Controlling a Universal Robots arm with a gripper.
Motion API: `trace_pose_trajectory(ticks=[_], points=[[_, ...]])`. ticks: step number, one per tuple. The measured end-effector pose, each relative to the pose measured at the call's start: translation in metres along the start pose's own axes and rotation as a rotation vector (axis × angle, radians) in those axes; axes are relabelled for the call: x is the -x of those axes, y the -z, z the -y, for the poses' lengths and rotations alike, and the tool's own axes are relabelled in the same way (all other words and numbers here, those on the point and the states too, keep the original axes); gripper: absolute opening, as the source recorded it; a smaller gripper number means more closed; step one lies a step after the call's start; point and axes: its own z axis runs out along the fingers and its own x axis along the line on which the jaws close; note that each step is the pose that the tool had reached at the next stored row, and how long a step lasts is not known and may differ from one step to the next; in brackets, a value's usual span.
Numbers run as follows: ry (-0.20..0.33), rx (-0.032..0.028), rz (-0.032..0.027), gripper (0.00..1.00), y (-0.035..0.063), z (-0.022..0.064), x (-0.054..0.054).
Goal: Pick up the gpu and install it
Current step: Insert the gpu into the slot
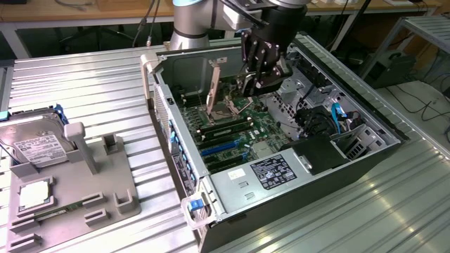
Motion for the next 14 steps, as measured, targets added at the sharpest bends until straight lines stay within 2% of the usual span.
trace_pose_trajectory(ticks=[1, 4, 5, 10, 14], points=[[0.004, -0.0003, -0.0017, 0.28, -0.0001, -0.0002, 0.0], [0.009, -0.0148, -0.0022, 0.28, -0.0019, -0.001, 0.0], [0.009, -0.0169, -0.0022, 0.28, -0.0026, -0.001, 0.0], [-0.015, -0.0183, -0.0035, 0.28, -0.0105, -0.0032, 0.0], [-0.02, -0.0186, -0.0035, 0.28, -0.0146, -0.0091, 0.0]])
